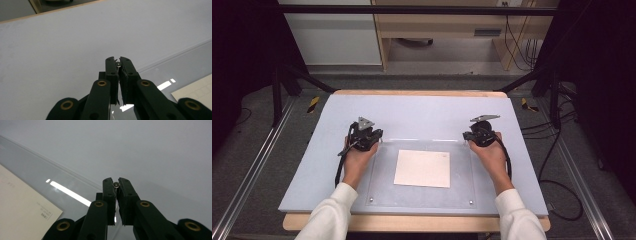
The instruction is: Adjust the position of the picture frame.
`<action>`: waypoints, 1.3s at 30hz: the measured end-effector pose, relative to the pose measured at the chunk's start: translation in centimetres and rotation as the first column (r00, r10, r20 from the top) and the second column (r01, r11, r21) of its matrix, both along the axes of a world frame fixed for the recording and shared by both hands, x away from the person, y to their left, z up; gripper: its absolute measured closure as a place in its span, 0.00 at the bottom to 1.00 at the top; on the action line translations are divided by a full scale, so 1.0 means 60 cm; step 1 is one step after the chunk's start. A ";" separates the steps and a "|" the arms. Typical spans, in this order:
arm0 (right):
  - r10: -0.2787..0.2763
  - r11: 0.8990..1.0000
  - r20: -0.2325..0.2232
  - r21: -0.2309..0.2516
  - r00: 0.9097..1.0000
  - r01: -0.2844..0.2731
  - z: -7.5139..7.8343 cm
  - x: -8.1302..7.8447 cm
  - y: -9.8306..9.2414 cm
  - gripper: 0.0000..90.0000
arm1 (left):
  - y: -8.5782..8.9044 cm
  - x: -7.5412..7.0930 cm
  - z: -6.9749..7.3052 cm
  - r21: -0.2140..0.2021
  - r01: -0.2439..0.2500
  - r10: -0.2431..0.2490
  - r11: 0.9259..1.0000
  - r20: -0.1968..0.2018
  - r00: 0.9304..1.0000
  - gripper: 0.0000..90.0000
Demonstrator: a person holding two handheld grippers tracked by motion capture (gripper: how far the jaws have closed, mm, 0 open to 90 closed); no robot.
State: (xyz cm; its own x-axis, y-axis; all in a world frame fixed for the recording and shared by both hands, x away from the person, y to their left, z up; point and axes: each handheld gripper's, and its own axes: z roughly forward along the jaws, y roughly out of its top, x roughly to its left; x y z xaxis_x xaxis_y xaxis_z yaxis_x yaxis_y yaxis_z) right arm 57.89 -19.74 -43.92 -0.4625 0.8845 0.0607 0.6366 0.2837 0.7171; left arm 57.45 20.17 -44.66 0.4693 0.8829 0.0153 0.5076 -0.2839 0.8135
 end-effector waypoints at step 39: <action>0.064 0.994 0.230 -0.099 0.971 -0.042 0.030 -0.135 -0.048 0.28 | 0.004 0.059 0.030 0.017 0.046 -0.041 0.999 -0.228 0.973 0.95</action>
State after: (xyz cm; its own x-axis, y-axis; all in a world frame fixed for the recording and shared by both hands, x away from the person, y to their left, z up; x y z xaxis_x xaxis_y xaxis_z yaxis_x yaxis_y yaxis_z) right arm 49.76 -22.64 -42.10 -0.5005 0.8551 -0.1357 0.4376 0.3851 0.8125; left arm 61.00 20.41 -42.85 0.5003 0.8624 -0.0771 0.6654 -0.3259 0.6716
